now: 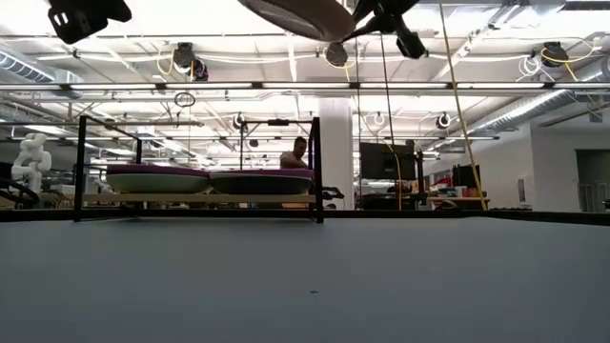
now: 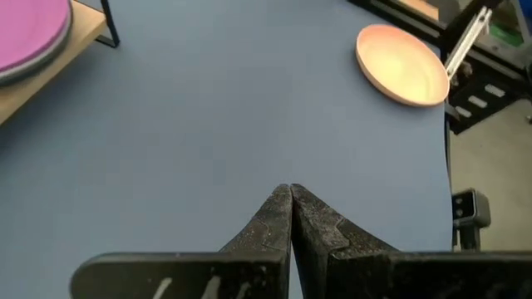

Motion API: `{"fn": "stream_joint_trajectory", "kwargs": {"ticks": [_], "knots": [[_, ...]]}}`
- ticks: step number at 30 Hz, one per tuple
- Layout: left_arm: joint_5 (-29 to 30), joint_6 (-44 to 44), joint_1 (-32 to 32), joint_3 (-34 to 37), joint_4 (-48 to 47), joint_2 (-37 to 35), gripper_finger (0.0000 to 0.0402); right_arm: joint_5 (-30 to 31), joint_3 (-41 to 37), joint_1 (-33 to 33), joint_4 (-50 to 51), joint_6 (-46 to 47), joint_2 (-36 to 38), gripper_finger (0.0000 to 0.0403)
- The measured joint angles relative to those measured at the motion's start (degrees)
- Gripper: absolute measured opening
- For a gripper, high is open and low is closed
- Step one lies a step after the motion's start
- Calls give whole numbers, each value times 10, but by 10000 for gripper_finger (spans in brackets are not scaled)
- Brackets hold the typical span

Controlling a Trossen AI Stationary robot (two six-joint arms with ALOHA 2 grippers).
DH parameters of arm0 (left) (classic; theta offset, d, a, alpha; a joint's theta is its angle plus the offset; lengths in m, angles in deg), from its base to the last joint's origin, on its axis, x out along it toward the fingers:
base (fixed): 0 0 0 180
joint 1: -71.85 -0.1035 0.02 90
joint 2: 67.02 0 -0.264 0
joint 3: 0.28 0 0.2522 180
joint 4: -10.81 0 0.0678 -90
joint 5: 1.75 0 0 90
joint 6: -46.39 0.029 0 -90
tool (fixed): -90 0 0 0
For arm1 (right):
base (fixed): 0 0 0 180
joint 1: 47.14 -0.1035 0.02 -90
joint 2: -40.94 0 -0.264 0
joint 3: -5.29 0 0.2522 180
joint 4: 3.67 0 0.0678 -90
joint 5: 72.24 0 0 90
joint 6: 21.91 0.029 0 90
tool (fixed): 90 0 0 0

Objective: Place and stack plates onto a shelf
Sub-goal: Stack the left light orange plate on top of the right violet plate on the shelf

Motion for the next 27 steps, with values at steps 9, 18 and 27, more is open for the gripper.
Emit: {"fn": "stream_joint_trajectory", "kwargs": {"ticks": [9,18,27], "knots": [[33,-18,-14,0,-18,-26,6,14,76,87,2,-89,-15,0],[34,-16,-35,0,-57,-52,6,-59,176,152,3,-167,-106,0],[34,-35,-35,0,-54,-54,6,-110,264,190,3,-214,-175,0]]}}
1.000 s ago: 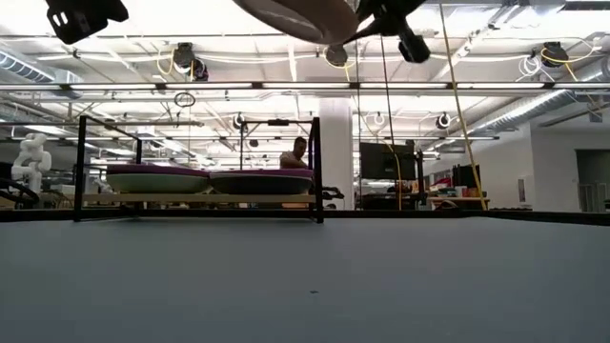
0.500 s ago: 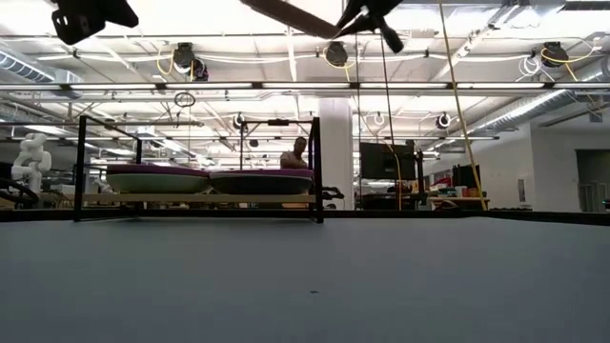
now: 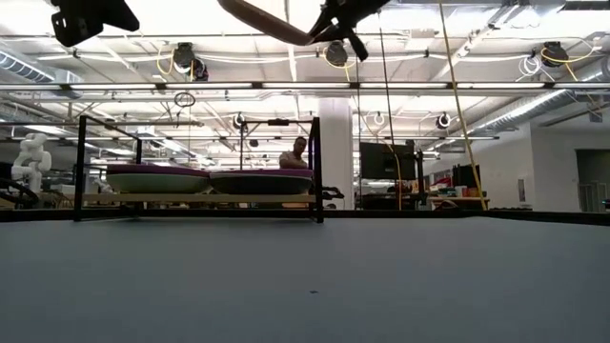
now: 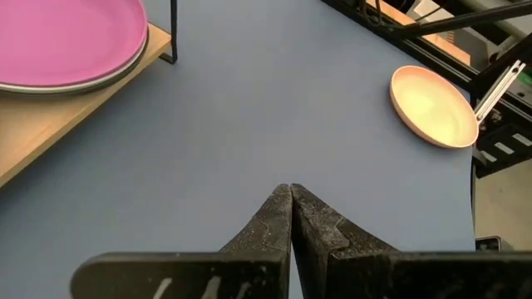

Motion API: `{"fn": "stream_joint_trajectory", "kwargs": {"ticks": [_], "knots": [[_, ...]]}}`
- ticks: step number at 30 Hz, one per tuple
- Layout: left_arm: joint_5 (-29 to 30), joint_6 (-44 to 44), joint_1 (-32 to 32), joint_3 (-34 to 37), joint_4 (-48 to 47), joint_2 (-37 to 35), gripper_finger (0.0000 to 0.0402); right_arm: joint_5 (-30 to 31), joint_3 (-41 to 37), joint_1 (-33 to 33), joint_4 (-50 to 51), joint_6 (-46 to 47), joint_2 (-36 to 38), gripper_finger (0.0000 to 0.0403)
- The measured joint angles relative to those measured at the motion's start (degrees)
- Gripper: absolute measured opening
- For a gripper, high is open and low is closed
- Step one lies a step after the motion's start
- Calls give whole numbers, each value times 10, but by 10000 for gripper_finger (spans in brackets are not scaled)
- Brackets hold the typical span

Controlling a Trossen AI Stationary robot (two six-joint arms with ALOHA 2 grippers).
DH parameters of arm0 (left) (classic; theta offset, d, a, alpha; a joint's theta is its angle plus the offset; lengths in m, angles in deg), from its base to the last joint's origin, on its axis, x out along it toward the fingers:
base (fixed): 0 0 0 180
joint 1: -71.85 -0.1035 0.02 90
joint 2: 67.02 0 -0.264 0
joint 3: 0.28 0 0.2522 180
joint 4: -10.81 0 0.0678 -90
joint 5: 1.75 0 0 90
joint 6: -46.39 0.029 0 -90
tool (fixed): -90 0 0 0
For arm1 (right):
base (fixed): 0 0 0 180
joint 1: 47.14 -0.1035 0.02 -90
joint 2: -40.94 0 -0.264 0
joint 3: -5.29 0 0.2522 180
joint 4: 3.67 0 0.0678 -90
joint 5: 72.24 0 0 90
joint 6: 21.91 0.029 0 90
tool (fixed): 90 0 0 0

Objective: Place and stack plates onto a shelf
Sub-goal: Stack the left light orange plate on top of the right violet plate on the shelf

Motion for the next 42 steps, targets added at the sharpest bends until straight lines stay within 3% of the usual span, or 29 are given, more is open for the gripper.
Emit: {"fn": "stream_joint_trajectory", "kwargs": {"ticks": [15,31,42], "knots": [[0,-21,0,0,1,0,6,-70,141,22,30,-95,-134,0],[0,-74,0,0,1,0,6,-74,142,68,16,-207,-227,0],[0,-90,0,0,1,0,6,-58,141,70,19,-353,-259,0]]}}
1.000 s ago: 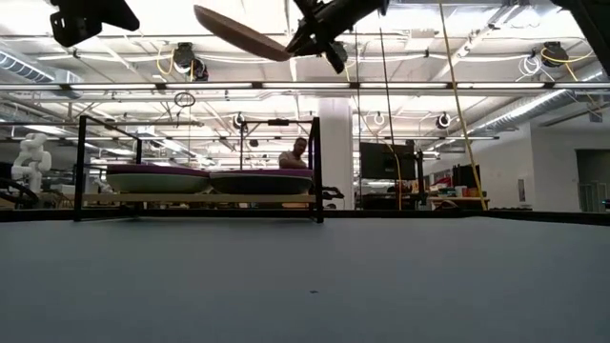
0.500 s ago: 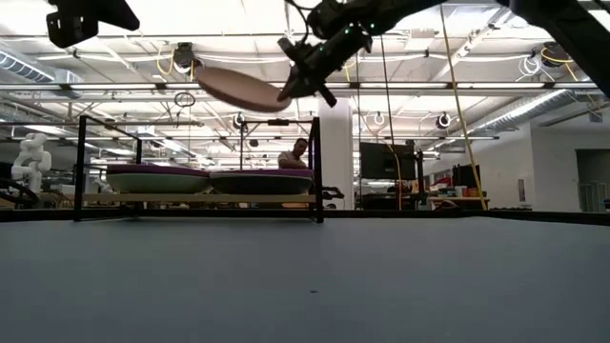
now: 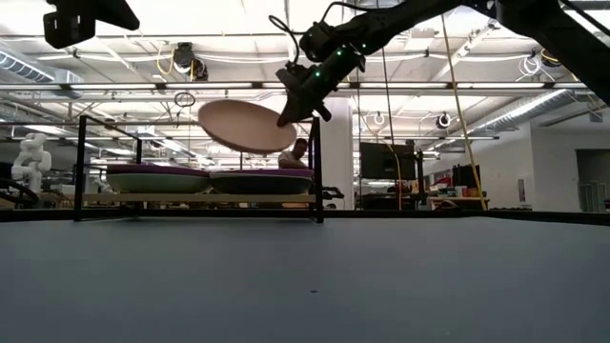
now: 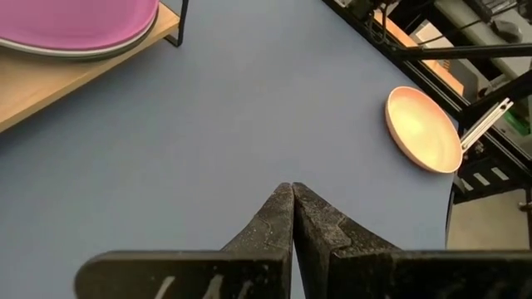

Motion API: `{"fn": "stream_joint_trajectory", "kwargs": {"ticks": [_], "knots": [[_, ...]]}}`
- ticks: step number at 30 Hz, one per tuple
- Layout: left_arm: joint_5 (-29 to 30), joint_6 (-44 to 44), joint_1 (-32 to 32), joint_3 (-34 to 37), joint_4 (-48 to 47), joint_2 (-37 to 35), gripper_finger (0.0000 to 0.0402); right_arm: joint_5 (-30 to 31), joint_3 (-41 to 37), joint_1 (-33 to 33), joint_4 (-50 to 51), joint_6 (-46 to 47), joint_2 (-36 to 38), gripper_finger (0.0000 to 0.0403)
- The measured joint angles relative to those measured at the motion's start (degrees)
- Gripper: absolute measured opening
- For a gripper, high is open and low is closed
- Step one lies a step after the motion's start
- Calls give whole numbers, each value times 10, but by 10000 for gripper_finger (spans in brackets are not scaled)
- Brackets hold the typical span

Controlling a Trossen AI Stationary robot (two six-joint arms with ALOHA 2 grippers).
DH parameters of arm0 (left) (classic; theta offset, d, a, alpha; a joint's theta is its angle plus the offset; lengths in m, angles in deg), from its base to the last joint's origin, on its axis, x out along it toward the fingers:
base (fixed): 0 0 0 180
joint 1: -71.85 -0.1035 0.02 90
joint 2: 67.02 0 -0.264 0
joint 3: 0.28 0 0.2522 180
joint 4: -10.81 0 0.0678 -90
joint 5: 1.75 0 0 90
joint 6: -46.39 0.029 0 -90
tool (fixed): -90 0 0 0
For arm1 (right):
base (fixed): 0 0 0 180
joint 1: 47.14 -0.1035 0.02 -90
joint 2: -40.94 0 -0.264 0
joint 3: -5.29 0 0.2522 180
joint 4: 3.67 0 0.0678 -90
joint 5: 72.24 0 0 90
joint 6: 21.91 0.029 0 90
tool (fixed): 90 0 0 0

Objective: Place and stack plates onto a shelf
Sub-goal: Stack the left light orange plate on top of the right violet plate on the shelf

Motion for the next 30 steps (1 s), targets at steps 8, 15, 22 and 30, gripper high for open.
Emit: {"fn": "stream_joint_trajectory", "kwargs": {"ticks": [8,15,22,30], "knots": [[0,-15,-13,0,0,0,6,2,0,0,29,-30,-10,0],[0,-15,-22,0,1,0,6,16,0,0,41,-53,-10,2],[0,-16,-22,0,1,0,6,20,0,0,45,-63,-10,10],[0,-21,-22,0,2,0,6,22,0,-1,46,-82,-10,13]]}}
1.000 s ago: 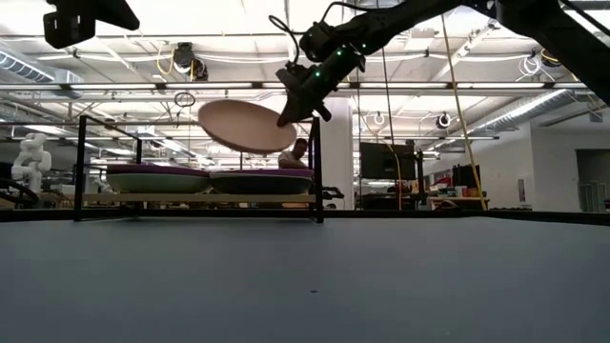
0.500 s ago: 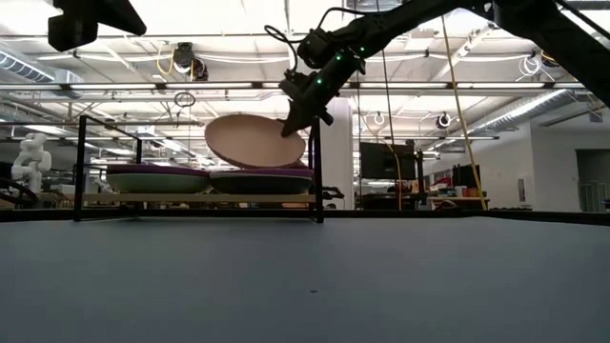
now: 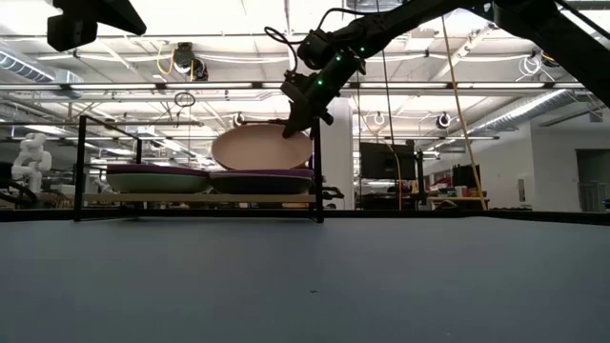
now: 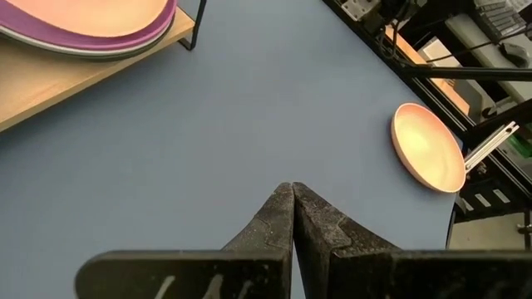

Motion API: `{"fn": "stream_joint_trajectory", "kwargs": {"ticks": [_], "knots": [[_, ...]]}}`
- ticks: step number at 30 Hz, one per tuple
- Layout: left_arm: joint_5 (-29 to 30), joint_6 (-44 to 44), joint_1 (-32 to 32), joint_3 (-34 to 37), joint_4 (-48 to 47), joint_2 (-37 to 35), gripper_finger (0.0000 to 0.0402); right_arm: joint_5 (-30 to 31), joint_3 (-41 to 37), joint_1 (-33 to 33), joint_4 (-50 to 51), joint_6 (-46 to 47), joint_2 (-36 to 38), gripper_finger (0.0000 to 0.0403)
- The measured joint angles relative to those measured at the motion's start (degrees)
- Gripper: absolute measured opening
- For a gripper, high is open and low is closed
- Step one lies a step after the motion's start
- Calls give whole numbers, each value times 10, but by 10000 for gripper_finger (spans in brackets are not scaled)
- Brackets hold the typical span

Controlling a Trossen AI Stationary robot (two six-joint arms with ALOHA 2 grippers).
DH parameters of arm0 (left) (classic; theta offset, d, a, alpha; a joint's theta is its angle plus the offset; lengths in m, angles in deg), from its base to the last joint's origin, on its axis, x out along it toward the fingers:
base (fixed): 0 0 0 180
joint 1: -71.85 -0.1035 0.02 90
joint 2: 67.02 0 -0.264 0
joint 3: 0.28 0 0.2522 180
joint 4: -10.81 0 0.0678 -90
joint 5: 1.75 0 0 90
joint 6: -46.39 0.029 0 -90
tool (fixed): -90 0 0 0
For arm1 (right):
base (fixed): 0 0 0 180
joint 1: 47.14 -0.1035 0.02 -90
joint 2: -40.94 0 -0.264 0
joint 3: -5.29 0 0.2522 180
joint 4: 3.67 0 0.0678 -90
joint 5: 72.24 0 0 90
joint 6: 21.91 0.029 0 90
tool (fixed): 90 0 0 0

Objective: Place and stack plates onto a shelf
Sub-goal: Stack the left light orange plate on top of the right violet plate on the shelf, then stack the light orange plate on top of the violet plate on the shelf

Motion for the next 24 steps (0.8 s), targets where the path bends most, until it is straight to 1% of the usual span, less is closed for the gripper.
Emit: {"fn": "stream_joint_trajectory", "kwargs": {"ticks": [4,8,11,17,24], "knots": [[0,-5,0,0,0,0,6,28,0,-6,2,-19,0,13],[0,-5,0,0,0,0,6,29,0,-14,-2,-38,0,14],[0,-5,0,0,0,0,6,53,0,-20,-5,-42,0,20],[0,-5,0,0,0,0,6,85,0,-22,-12,-42,0,55],[0,1,0,0,-2,0,6,85,0,-23,-20,-29,7,90]]}}
